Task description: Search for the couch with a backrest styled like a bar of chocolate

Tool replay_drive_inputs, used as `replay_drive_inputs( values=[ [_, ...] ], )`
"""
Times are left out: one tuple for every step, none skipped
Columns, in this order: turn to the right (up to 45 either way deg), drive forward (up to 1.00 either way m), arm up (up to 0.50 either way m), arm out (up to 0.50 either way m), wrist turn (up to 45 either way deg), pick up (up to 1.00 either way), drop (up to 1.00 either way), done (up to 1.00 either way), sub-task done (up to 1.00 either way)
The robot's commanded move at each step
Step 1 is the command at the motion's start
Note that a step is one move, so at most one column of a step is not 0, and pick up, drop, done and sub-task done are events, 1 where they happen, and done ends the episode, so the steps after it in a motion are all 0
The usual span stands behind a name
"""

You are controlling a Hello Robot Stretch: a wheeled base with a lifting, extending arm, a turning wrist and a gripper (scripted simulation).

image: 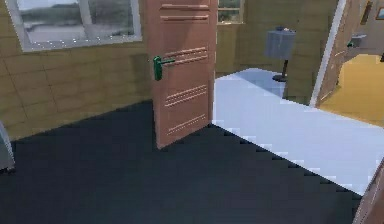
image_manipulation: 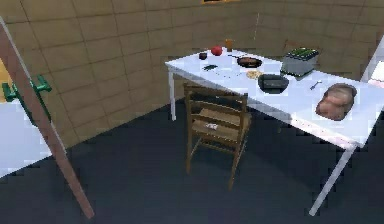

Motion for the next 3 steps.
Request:
replay_drive_inputs(
  values=[
    [0.0,1.0,0.0,0.0,0.0,0.0,0.0,0.0,0.0],
    [30.0,0.0,0.0,0.0,0.0,0.0,0.0,0.0,0.0],
    [0.0,0.05,0.0,0.0,0.0,0.0,0.0,0.0,0.0]
  ],
)
